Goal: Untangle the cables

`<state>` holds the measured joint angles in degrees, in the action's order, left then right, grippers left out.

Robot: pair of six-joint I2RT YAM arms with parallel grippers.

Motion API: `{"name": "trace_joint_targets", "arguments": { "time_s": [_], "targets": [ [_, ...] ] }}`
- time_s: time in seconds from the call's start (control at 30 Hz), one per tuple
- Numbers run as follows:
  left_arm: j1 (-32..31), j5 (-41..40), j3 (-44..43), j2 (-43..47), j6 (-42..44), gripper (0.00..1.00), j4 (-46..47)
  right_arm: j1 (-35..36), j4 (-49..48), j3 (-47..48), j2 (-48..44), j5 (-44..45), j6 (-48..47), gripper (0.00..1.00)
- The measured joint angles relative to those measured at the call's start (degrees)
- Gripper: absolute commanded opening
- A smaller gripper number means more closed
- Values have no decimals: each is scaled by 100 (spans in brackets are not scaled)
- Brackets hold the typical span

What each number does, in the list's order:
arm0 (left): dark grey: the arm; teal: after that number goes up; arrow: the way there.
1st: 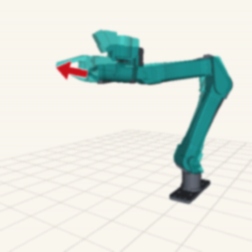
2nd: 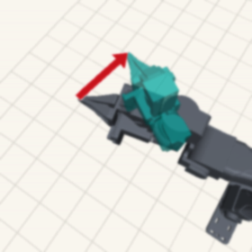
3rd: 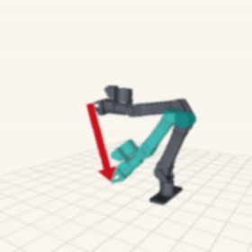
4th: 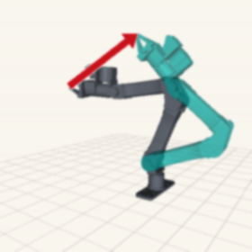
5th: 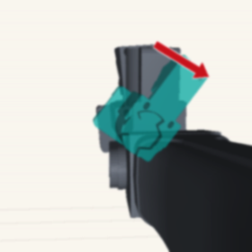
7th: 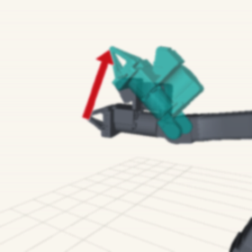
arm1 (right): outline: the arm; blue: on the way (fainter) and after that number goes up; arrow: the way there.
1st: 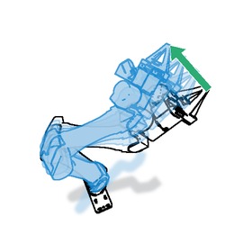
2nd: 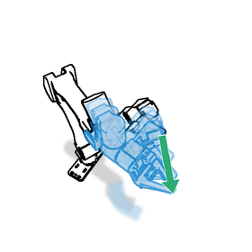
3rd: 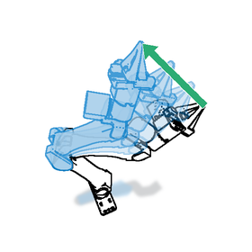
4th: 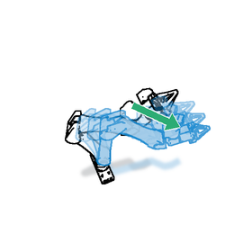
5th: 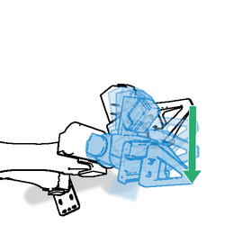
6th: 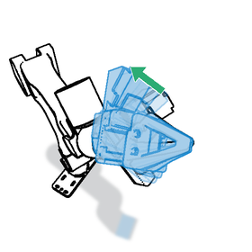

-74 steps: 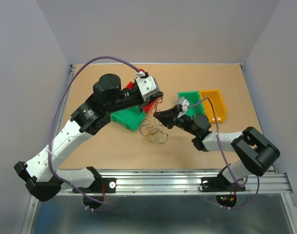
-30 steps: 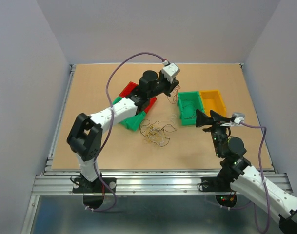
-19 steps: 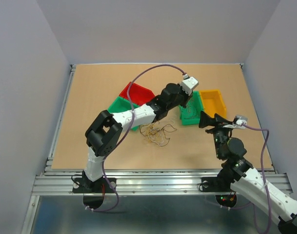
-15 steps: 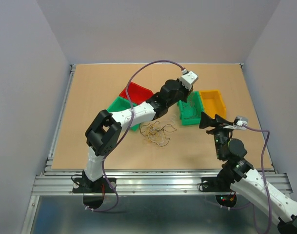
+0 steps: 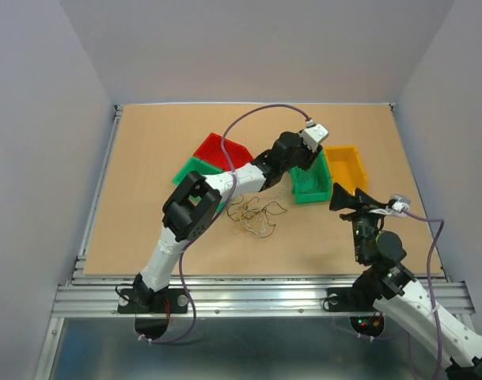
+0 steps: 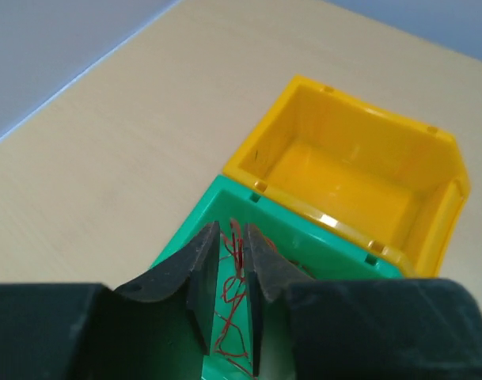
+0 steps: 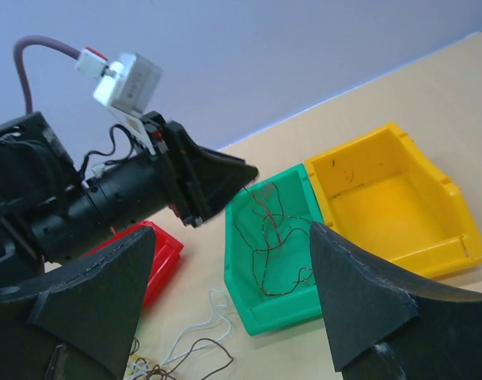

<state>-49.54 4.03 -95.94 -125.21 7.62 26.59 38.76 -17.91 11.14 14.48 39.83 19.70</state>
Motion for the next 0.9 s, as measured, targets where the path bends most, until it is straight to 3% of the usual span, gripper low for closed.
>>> {"name": "trace_joint_targets", "arguments": {
  "time_s": [0.03, 0.27, 0.4, 0.67, 0.9],
  "targets": [
    [0, 13, -44, -72, 20, 99, -109, 0, 2, 0, 0, 7, 0, 83],
    [2, -144, 22, 52, 278, 99, -398, 0, 33, 0, 166, 2, 0, 84],
    [4, -238, 800, 990, 496, 99, -490, 0, 52, 7, 680, -197, 0, 84],
    [129, -352, 3032, 4076, 1390, 97, -667, 0, 249, 728, 3023, -1532, -22, 78],
    [273, -13, 4516, 4763, 1882, 95, -1198, 0, 267, 1453, 4638, -2896, -83, 69]
  ]
}}
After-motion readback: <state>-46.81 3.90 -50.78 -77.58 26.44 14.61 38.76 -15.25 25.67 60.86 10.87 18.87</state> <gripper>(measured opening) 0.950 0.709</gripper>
